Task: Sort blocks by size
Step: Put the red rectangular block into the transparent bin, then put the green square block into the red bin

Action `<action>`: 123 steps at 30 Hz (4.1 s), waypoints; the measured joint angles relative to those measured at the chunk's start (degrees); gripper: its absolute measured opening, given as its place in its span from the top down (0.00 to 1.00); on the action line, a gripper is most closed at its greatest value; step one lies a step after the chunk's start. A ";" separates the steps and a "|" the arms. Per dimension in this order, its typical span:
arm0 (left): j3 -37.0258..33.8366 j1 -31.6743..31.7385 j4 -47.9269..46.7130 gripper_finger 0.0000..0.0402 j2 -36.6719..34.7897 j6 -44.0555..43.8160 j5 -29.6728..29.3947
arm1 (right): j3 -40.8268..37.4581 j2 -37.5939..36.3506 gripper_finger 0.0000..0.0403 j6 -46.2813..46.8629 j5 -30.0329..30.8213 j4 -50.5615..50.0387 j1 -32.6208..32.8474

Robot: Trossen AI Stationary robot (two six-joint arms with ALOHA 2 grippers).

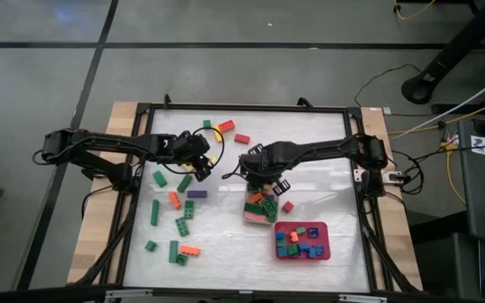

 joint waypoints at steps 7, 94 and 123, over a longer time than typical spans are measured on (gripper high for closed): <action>0.00 -0.03 -0.01 0.64 0.00 -0.85 0.00 | -0.02 0.00 0.64 10.33 -0.28 0.27 -0.01; -17.09 9.82 13.32 0.51 4.55 16.85 4.74 | 0.81 -0.49 0.50 13.18 3.58 -12.12 -0.07; -12.89 -9.79 66.00 0.71 10.88 4.79 15.47 | 0.59 -15.54 0.50 15.48 -5.06 -6.41 -17.82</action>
